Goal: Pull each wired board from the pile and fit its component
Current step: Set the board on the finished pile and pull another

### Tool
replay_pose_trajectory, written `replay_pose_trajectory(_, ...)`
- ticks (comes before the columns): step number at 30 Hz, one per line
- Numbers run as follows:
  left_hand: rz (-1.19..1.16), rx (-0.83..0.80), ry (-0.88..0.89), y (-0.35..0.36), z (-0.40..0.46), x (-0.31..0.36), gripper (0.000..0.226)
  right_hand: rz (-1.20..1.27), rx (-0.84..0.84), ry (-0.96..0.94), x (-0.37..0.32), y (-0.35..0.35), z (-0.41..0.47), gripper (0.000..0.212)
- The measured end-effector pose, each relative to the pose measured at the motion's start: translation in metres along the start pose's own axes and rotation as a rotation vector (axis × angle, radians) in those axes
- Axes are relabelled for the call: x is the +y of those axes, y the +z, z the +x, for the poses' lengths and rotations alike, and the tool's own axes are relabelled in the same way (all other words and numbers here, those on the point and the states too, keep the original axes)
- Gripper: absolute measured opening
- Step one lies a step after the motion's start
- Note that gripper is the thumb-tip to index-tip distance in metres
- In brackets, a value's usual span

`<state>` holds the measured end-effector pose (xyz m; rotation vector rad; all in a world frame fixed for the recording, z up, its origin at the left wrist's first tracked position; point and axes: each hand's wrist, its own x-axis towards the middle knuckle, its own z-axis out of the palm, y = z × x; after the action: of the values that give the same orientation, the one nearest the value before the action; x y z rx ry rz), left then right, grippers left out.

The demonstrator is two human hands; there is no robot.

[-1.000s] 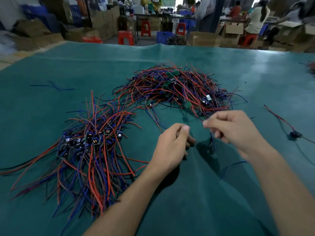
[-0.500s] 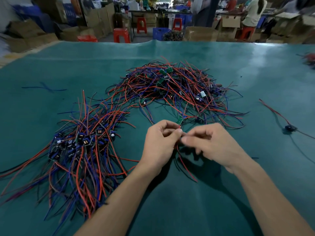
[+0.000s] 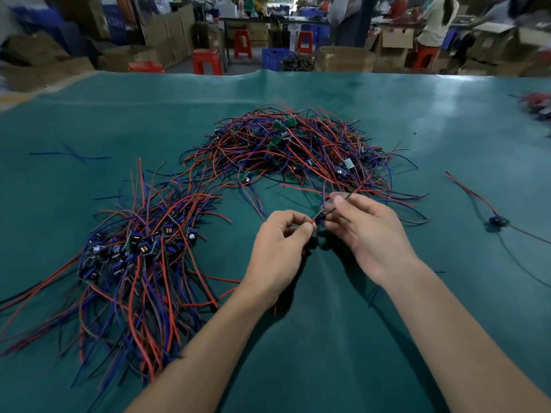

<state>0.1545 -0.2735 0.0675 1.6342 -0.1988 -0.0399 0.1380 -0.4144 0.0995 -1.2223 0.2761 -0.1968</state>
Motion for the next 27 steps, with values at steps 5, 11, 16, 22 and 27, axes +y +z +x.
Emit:
replay_pose_trajectory(5,-0.114,-0.015,-0.042,-0.002,-0.001,0.004,0.022,0.034,-0.141,0.087,-0.003,-0.001,-0.008,0.011)
replay_pose_trajectory(11,0.007,-0.146,0.022,0.0,-0.005,0.01,0.016,0.028,-0.231,0.075,-0.007,-0.005,-0.011,0.012)
replay_pose_trajectory(16,-0.055,-0.169,0.053,-0.002,-0.008,0.012,0.019,-0.063,-0.19,0.01,-0.005,-0.011,-0.014,0.037)
replay_pose_trajectory(22,-0.126,-0.187,0.042,0.001,-0.011,0.014,0.013,-0.045,-0.214,0.073,-0.006,-0.011,-0.013,0.016)
replay_pose_trajectory(27,-0.116,-0.12,0.056,-0.001,-0.007,0.011,0.018,0.109,-0.296,0.155,-0.009,-0.013,-0.012,0.024)
